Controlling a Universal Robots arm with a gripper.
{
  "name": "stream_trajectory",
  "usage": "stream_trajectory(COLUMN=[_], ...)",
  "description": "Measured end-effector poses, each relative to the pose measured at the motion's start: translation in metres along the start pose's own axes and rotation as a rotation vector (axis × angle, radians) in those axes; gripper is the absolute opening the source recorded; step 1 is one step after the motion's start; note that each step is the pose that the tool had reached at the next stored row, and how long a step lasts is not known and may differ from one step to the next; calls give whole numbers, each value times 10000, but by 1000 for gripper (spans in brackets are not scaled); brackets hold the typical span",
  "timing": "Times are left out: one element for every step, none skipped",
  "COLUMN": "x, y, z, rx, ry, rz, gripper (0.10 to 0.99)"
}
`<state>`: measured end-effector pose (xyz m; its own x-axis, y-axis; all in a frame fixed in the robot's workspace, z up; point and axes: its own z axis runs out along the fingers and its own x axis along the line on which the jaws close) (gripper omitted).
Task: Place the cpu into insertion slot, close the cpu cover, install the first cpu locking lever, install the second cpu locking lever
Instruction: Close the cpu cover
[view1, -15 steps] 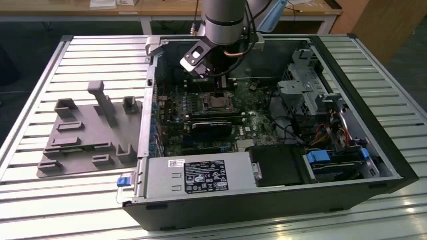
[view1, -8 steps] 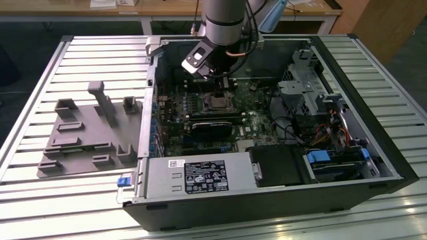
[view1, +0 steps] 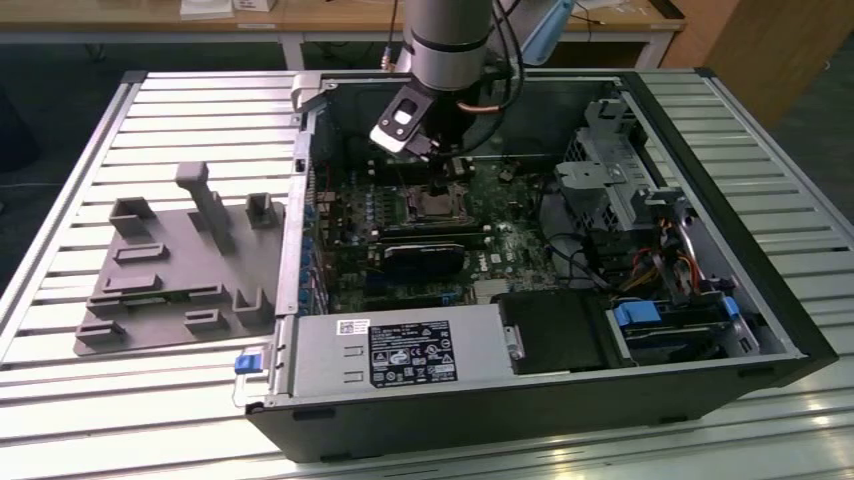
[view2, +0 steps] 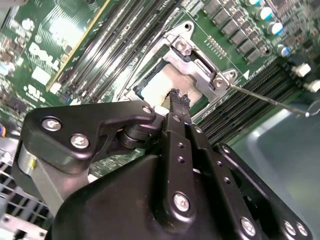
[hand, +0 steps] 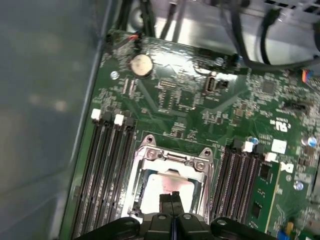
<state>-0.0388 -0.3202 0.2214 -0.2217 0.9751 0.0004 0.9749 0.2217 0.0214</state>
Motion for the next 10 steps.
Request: stream_trajectory(x=[0, 0, 0, 0, 0, 0, 0, 0, 0, 0], y=[0, 0, 0, 0, 0, 0, 0, 0, 0, 0], z=[0, 1, 1, 1, 1, 1, 2, 2, 2, 2], rx=[0, 0, 0, 0, 1, 0, 0, 1, 1, 1], ry=[4, 8, 12, 15, 18, 23, 27, 30, 34, 38], rz=[-180, -365, -539, -720, -899, -1079, -1275, -1455, -1635, -1814], gripper=[106, 106, 106, 106, 106, 106, 106, 106, 106, 106])
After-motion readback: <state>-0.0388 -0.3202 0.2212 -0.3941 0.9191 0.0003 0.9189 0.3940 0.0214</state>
